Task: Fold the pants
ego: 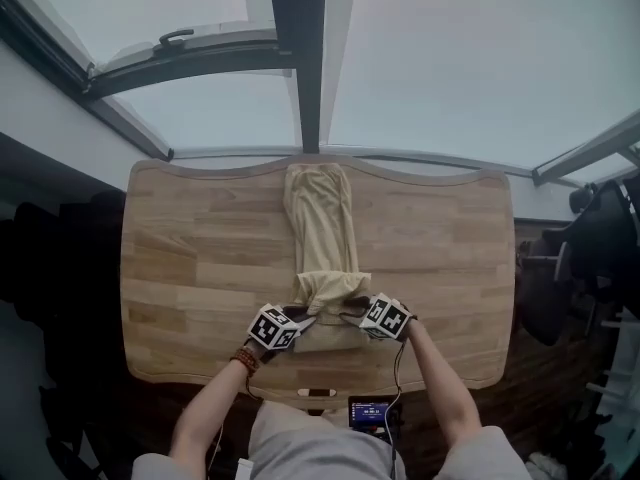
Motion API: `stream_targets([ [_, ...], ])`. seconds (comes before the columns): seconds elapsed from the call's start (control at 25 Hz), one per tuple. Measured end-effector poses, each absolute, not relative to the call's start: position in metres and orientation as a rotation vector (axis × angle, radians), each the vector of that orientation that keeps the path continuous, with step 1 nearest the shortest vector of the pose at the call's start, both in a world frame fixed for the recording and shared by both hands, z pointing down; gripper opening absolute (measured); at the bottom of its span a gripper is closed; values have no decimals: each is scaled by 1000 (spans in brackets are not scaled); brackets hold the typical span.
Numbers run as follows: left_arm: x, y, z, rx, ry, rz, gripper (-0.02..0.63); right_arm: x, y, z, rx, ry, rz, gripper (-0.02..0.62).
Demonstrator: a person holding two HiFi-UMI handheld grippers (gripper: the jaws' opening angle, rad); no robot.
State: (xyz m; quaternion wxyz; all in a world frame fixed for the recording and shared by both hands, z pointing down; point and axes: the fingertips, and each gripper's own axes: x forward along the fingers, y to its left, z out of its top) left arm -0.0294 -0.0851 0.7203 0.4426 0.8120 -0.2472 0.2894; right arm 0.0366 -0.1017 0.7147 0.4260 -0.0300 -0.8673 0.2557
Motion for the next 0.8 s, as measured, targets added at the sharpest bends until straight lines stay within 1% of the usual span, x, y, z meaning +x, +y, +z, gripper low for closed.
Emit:
stream_targets([
  [0.08,-51,-103,680,2076,-550,632,150,41,-121,659,-256,-2313,724,144],
  [0.12,-68,-124,659,2092,-562,572,152,42,-147,629,-284,-2403,779,146],
  [0.2,-113,-190,635,2085,-683,483,152,37,-237,591,-106,-2547,767,162],
  [0.24,-137,-231,633,2068,-782,466,163,30,-292,583,75,-2579,685,188],
  [0.28,-159,-272,636,2046,-896,459,181,23,-346,582,274,-2581,593,196],
  [0.32,-177,-310,641,2021,-1013,454,198,19,-390,591,459,-2560,527,205],
  [0.36,-188,-344,647,1997,-1115,448,201,15,-424,604,596,-2529,504,207],
  [0.44,-192,-397,665,1960,-1232,443,201,0,-462,630,713,-2464,557,207],
  [0.6,-178,-461,707,1866,-1226,470,201,-23,-495,706,703,-2304,759,207],
  [0.76,-150,-481,732,1824,-1129,529,201,-30,-500,746,694,-2161,879,206],
  [0.8,-144,-480,736,1822,-1114,562,199,-30,-498,752,689,-2137,882,194],
])
